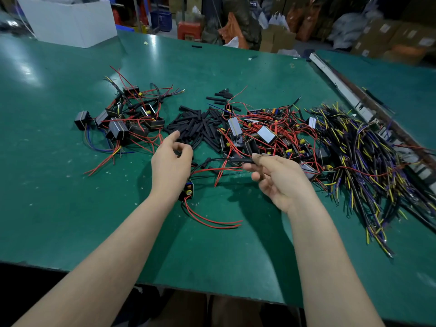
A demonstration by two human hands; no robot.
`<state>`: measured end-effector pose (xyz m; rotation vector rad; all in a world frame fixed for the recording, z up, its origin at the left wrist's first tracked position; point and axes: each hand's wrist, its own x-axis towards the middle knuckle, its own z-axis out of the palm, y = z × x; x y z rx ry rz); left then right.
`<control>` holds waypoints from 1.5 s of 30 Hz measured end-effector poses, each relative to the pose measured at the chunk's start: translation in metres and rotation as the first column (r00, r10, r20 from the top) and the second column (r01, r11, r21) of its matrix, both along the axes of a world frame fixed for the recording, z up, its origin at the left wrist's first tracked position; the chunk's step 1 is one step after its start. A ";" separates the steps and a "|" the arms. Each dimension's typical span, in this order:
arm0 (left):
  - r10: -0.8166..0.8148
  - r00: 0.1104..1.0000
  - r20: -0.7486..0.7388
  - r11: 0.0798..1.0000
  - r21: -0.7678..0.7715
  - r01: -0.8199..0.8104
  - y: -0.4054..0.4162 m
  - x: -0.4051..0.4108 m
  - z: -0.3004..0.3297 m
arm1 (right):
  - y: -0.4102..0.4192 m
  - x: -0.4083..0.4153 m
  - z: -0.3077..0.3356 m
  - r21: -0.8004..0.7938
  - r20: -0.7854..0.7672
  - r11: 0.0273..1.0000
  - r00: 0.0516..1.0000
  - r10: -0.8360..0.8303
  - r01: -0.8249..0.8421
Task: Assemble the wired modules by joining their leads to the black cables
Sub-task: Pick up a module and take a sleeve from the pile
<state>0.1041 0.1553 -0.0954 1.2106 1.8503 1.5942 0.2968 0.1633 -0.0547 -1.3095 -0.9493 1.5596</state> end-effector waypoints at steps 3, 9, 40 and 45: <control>-0.001 1.000 -0.004 1.000 0.011 0.001 -0.001 0.001 0.001 | -0.002 -0.005 0.000 0.037 -0.022 0.999 0.999 0.030 -0.029; -0.014 0.999 -0.028 1.000 0.005 0.014 -0.004 0.003 0.005 | -0.004 -0.010 0.001 0.212 -0.032 0.977 0.999 -0.004 0.011; -0.659 0.747 0.087 0.749 -0.015 0.663 -0.026 0.008 0.018 | -0.002 -0.011 -0.007 0.516 0.095 0.851 0.980 -0.174 0.102; -0.659 0.749 0.069 0.747 -0.051 0.662 -0.024 0.007 0.014 | -0.002 -0.009 -0.007 0.574 0.212 0.817 0.951 -0.223 0.063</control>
